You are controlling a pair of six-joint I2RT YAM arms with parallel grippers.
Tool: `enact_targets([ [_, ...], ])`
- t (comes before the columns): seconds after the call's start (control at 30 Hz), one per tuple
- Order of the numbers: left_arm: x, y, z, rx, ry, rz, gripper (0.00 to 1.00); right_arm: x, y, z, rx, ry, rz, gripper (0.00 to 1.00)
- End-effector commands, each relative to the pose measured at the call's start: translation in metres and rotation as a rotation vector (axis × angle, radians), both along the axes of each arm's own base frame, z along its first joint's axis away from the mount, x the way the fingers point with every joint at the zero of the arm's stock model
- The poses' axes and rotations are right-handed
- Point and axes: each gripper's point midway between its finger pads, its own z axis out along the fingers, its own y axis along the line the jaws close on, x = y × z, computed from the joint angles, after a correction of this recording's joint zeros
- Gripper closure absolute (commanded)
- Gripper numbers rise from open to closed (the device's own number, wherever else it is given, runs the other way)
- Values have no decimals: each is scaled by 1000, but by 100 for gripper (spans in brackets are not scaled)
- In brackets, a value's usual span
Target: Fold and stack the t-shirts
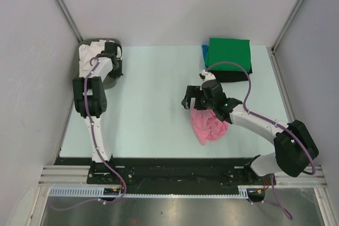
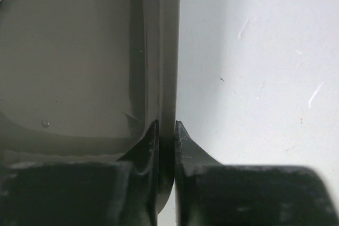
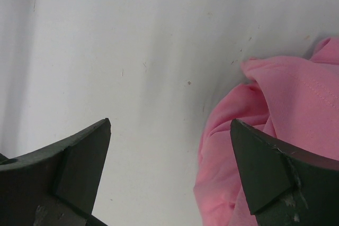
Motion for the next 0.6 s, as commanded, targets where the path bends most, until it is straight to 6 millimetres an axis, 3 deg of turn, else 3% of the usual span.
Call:
enact_targets([
  [0.0, 6, 68, 1, 159, -54, 125, 70, 2, 6, 10, 24, -33, 12, 0],
  [0.07, 6, 68, 7, 157, -68, 133, 47, 0, 6, 9, 14, -35, 14, 0],
  [0.1, 3, 66, 7, 152, -67, 132, 1, 0, 4, 9, 10, -34, 10, 0],
  [0.3, -7, 56, 45, 102, -119, 170, 0, 2, 5, 20, 27, -65, 11, 0],
  [0.37, -13, 42, 79, 64, -195, 174, 0, 2, 3, 30, 31, -89, 4, 0],
  [0.4, -21, 35, 75, 44, -206, 185, 0, 4, 1, 34, 27, -98, -7, 0],
  [0.47, -31, 17, 109, 18, -291, 174, 0, 6, -5, 44, 3, -122, -19, 0],
  [0.53, -47, 1, 113, -14, -283, 178, 0, 5, -12, 46, -33, -126, -37, 0],
  [0.57, -54, -18, 134, -28, -321, 136, 0, 6, -13, 52, -47, -140, -27, 1],
])
